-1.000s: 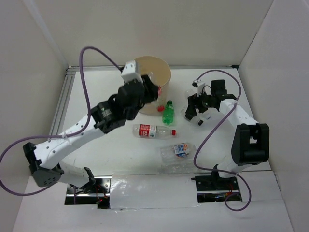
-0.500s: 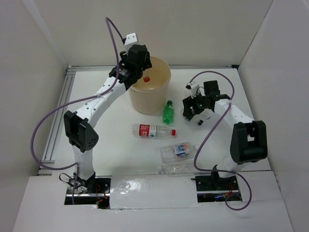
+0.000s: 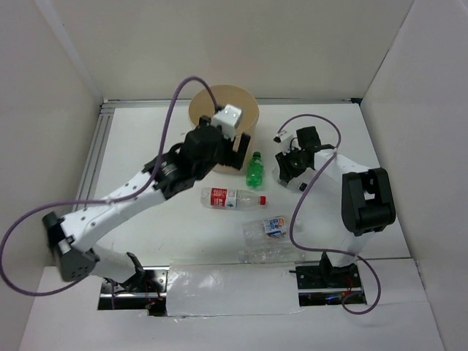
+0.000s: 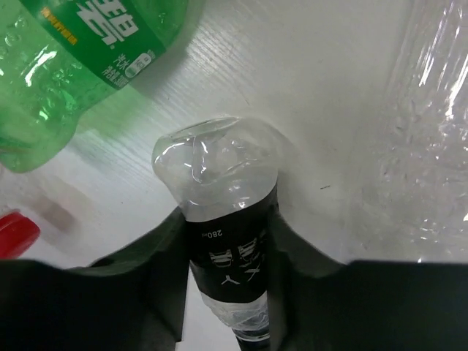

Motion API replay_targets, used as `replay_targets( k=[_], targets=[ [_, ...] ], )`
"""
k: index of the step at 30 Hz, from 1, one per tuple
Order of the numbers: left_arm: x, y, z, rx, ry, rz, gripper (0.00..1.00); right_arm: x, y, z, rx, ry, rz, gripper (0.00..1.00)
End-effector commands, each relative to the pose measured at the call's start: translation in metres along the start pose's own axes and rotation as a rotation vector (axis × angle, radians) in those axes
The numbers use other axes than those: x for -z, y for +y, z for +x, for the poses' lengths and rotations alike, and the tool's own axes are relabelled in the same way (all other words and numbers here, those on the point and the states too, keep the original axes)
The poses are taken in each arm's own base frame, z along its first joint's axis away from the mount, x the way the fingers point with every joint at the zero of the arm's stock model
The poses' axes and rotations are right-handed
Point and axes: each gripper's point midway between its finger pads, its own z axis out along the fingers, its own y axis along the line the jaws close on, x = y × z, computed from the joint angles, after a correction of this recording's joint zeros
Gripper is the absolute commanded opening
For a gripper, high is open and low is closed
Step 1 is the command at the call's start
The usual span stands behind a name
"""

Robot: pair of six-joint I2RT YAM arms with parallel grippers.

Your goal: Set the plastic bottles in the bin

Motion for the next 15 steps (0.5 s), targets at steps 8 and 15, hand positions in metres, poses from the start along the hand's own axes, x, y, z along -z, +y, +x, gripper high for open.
replay_targets(
  k=[8, 15],
  targets=[
    [0.058, -0.041, 0.113, -0.265, -0.004, 0.402, 0.96, 0.135, 0.012, -0.100, 0.123, -0.320, -0.075, 0.10],
    [0.027, -0.042, 0.159, -0.499, 0.059, 0.403, 0.96, 0.264, 0.040, -0.230, 0.321, -0.727, -0.096, 0.10]
  ],
)
